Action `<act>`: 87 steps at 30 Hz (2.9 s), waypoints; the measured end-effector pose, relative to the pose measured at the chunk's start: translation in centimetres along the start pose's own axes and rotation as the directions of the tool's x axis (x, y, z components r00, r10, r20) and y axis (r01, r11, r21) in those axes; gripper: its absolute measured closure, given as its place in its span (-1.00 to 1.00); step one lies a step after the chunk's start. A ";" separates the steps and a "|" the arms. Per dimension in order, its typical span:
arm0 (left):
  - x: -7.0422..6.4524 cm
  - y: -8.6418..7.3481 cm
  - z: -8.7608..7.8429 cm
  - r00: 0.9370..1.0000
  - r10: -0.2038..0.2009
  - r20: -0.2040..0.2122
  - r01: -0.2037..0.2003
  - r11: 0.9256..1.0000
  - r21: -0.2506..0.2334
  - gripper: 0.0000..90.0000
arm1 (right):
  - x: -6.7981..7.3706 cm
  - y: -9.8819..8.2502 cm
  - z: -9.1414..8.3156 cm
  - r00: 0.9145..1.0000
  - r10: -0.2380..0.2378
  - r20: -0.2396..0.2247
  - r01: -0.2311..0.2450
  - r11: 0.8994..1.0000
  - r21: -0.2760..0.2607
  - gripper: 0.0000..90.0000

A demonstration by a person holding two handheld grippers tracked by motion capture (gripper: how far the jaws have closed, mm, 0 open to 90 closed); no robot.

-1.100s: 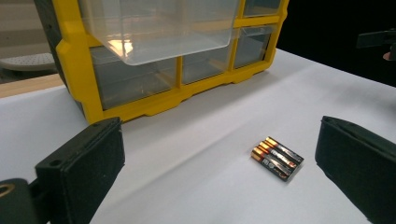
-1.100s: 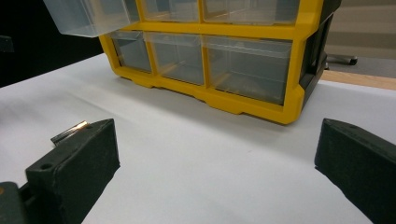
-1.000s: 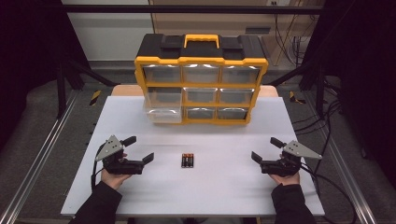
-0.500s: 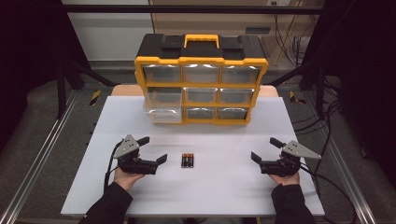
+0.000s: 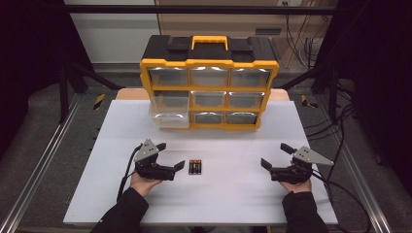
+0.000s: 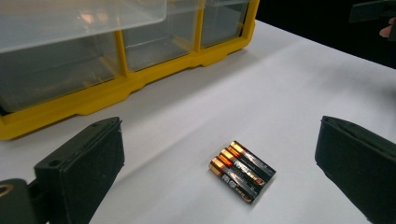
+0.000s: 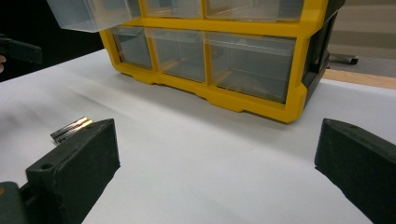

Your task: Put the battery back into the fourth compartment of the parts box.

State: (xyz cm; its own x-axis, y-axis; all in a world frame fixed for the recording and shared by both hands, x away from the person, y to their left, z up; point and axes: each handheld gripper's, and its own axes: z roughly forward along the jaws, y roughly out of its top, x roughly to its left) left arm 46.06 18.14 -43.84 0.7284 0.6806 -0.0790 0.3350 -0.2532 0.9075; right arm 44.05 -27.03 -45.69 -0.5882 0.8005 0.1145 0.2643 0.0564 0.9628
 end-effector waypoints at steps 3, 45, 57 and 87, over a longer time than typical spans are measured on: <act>-0.6 -0.1 1.1 1.000 0.014 0.000 -0.014 0.999 0.034 -0.98 | 0.0 0.0 0.0 1.000 -0.002 0.000 0.002 1.000 0.000 -0.99; -3.2 -1.8 5.8 0.986 -0.049 -0.159 0.098 0.943 0.317 0.26 | 0.0 0.0 0.1 1.000 0.006 0.000 -0.006 1.000 0.011 -0.99; -3.4 -1.8 6.0 0.978 -0.052 -0.204 0.121 0.932 0.343 0.61 | 0.0 0.0 0.1 1.000 0.006 -0.001 -0.006 1.000 0.009 -0.99; -2.0 1.3 1.5 0.985 -0.087 -0.149 0.118 0.970 0.215 0.69 | -0.1 0.0 0.0 1.000 0.004 -0.007 -0.004 1.000 0.009 -0.99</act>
State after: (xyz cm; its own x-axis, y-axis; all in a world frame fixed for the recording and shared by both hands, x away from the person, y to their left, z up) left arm 45.99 15.42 -43.10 0.5993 0.7949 -0.0952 0.5390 -0.3127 0.7821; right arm 44.11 -27.07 -45.68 -0.5926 0.7965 0.1200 0.2731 0.0585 0.9602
